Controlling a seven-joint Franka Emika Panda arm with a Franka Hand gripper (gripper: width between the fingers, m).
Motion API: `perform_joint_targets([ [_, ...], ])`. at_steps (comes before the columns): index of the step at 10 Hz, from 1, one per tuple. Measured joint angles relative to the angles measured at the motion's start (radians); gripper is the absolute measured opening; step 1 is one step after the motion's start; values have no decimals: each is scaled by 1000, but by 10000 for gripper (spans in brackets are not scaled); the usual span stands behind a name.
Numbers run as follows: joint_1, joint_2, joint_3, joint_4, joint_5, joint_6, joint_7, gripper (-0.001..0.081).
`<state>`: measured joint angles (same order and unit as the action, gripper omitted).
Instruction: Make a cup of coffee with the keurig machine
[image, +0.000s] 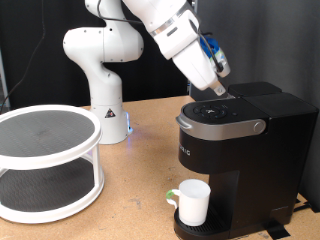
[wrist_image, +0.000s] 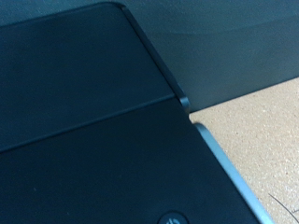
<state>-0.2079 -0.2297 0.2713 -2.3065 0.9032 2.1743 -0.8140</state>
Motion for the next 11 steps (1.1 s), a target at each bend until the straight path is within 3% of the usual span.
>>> perform_joint_targets([
  [1,0,3,3,-10,0,13,0,565],
  [2,0,11,5,-17,0,26,0,565],
  [3,0,22,7,-22,-2,40,0,364],
  [4,0,34,8,-26,-5,52,0,364],
  [5,0,46,10,-29,-6,67,-2,216],
  [6,0,56,13,-31,-6,79,-6,216],
  [7,0,63,14,-31,-4,84,-13,61],
  [11,0,68,17,-31,-1,85,-26,4],
])
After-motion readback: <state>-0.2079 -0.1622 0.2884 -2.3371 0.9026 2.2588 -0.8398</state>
